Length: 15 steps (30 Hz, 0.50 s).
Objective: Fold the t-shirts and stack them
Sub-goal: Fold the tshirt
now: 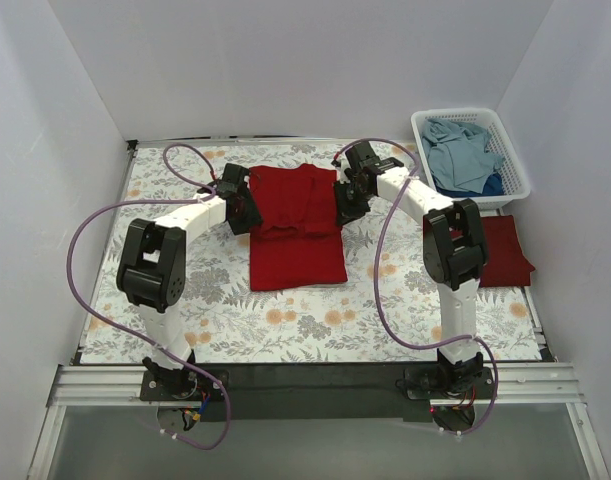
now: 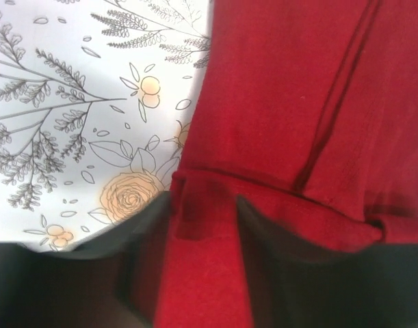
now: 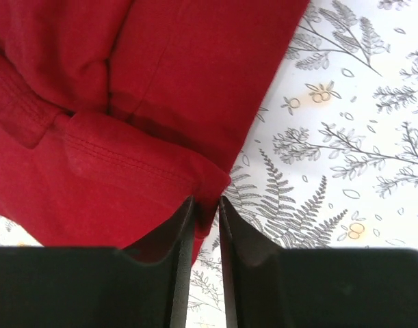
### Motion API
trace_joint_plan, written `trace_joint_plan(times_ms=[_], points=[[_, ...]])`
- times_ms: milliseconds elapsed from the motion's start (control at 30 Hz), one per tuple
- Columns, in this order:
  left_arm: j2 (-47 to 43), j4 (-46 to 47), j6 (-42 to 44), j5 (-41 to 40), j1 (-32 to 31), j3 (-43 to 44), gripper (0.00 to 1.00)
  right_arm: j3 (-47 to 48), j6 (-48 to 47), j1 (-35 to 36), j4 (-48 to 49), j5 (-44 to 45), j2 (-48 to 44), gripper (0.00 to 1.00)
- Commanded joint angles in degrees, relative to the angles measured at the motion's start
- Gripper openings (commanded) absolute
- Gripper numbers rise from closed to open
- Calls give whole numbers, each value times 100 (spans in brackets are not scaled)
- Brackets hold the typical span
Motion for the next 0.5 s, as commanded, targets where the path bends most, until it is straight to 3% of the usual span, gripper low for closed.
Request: trace_joint_plan(times_ms=[0,133,233,467], points=[[-703,131,108,-159,-12,19,45,-155,52,23,263,357,-570,28],[-1388,44,109,-396,-328,-315,50,-726,236,242,693,736,-1194,37],[-1934,52,-111,-625,-705,-859,50,-1200,368,558,1167,948,-1572,38],[-1883,158,-542,-397,-1401,-1792,33,-1957,684,1227,2178,702,-1566,37]])
